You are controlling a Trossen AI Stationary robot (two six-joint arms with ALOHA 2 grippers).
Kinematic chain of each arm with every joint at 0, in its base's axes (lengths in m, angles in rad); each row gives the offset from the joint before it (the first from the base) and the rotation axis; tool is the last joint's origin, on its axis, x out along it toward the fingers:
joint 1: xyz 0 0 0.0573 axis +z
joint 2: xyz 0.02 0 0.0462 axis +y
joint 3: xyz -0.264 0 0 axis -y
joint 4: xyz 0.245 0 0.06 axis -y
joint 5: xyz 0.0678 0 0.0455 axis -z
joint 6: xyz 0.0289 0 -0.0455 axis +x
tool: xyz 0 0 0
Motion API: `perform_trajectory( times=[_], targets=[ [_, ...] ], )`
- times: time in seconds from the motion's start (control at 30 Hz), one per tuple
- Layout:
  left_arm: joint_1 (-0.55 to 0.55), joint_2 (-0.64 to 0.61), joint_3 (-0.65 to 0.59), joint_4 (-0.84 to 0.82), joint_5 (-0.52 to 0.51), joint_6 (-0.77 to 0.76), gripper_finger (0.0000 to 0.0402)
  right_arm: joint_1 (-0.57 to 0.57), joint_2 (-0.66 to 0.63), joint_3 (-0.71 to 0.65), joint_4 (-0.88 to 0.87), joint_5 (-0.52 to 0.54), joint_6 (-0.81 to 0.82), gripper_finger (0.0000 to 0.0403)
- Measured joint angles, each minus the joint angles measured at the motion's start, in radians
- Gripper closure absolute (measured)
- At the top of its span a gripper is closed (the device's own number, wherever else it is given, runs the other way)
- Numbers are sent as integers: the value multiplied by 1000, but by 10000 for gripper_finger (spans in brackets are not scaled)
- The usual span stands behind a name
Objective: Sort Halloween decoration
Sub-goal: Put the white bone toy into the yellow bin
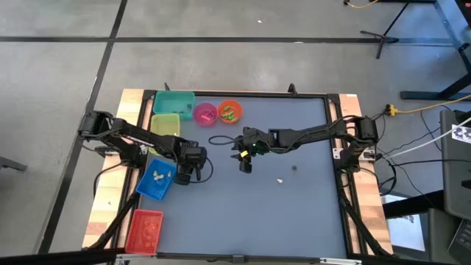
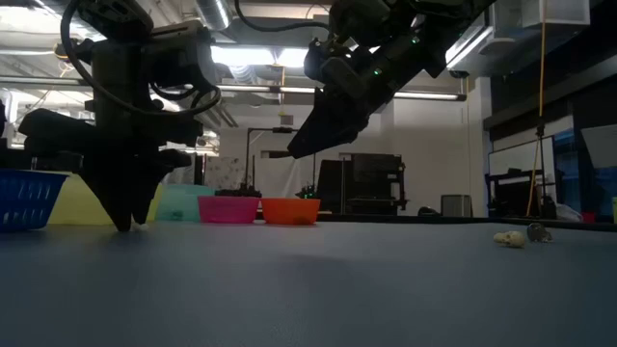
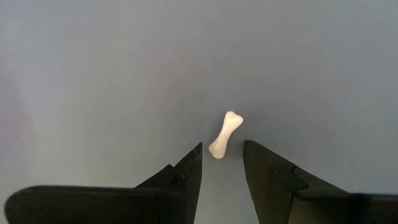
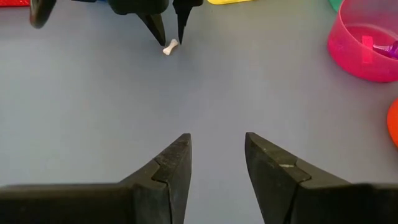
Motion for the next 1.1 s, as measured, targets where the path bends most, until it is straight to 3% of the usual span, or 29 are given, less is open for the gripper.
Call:
perform_trajectory(
  times=[1.1],
  targets=[
    [0,0,0,3,12,-45,301,1,0,0,1,0,0,253]
  ],
)
